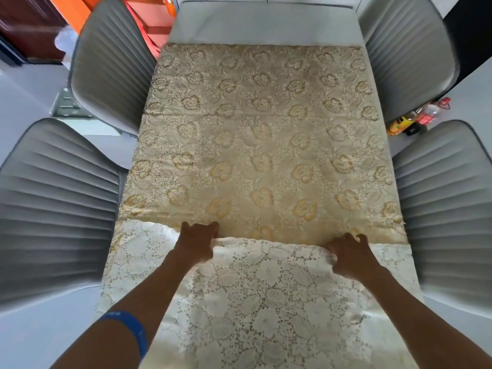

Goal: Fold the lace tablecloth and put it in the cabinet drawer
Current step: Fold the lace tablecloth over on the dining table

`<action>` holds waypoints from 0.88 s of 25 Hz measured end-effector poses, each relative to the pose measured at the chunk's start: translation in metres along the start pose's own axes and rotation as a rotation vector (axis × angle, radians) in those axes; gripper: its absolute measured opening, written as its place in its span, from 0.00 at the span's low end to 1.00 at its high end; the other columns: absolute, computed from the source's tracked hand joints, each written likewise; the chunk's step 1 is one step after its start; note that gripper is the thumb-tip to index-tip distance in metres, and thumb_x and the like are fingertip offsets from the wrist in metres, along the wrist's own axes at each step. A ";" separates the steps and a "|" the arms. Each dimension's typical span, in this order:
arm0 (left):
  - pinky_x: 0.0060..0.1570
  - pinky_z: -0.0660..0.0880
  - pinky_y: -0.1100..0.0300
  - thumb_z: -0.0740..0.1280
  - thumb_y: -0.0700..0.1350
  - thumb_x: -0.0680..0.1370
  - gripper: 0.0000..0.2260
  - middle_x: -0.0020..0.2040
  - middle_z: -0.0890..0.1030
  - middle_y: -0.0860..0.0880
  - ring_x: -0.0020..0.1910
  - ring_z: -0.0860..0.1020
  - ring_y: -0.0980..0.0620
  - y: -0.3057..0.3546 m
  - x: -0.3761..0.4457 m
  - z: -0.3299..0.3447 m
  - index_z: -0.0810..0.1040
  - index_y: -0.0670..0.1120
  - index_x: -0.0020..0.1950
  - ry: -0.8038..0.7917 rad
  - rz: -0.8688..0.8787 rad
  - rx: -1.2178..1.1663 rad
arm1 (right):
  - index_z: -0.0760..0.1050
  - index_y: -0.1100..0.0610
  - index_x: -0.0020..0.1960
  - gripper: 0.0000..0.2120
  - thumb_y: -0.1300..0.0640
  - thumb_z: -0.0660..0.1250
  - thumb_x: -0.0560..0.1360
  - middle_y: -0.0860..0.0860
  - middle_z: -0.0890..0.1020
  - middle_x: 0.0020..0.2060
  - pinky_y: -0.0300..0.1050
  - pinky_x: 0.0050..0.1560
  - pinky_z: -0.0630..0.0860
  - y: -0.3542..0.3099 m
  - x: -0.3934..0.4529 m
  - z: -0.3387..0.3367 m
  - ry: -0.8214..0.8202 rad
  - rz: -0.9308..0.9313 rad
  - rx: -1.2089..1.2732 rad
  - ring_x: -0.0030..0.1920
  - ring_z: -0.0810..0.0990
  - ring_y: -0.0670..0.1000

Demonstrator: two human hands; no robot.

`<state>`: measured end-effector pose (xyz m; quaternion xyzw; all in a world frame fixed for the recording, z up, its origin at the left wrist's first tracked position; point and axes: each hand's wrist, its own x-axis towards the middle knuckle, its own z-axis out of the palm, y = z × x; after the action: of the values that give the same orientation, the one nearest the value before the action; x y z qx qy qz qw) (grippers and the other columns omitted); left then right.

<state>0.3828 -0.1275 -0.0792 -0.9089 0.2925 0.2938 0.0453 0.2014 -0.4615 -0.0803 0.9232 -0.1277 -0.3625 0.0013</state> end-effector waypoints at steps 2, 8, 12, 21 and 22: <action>0.64 0.62 0.48 0.69 0.46 0.73 0.19 0.53 0.81 0.56 0.56 0.78 0.51 -0.019 -0.001 -0.010 0.72 0.55 0.63 -0.118 -0.079 0.065 | 0.72 0.44 0.61 0.19 0.57 0.63 0.72 0.43 0.79 0.55 0.55 0.63 0.60 0.020 0.000 -0.009 -0.169 0.065 0.005 0.59 0.74 0.48; 0.66 0.61 0.44 0.65 0.46 0.77 0.14 0.60 0.79 0.51 0.62 0.75 0.47 -0.040 0.031 -0.099 0.75 0.52 0.63 0.125 -0.148 0.188 | 0.73 0.49 0.55 0.10 0.58 0.62 0.75 0.50 0.80 0.56 0.56 0.63 0.65 0.052 0.034 -0.109 0.158 0.121 0.053 0.58 0.76 0.54; 0.65 0.62 0.41 0.67 0.41 0.72 0.25 0.69 0.70 0.42 0.65 0.69 0.40 -0.030 0.065 -0.177 0.69 0.47 0.69 0.840 -0.221 -0.057 | 0.63 0.57 0.69 0.27 0.60 0.65 0.72 0.60 0.70 0.67 0.67 0.69 0.55 0.052 0.058 -0.186 0.740 0.364 0.097 0.68 0.67 0.65; 0.64 0.65 0.55 0.61 0.43 0.72 0.24 0.70 0.69 0.51 0.68 0.67 0.48 0.034 -0.047 0.014 0.68 0.52 0.69 0.055 0.047 -0.101 | 0.78 0.58 0.53 0.19 0.59 0.71 0.62 0.57 0.80 0.48 0.53 0.42 0.75 -0.069 -0.018 -0.020 0.451 -0.007 0.183 0.44 0.80 0.61; 0.66 0.65 0.53 0.63 0.42 0.70 0.29 0.73 0.64 0.49 0.71 0.64 0.46 0.030 -0.058 0.028 0.65 0.50 0.72 -0.023 0.060 -0.070 | 0.79 0.59 0.50 0.22 0.59 0.73 0.56 0.58 0.80 0.46 0.52 0.37 0.75 -0.074 -0.026 -0.003 0.427 -0.034 0.177 0.41 0.80 0.61</action>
<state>0.3137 -0.1156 -0.0672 -0.8974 0.3084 0.3155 0.0082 0.2019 -0.3836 -0.0678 0.9775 -0.1403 -0.1463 -0.0590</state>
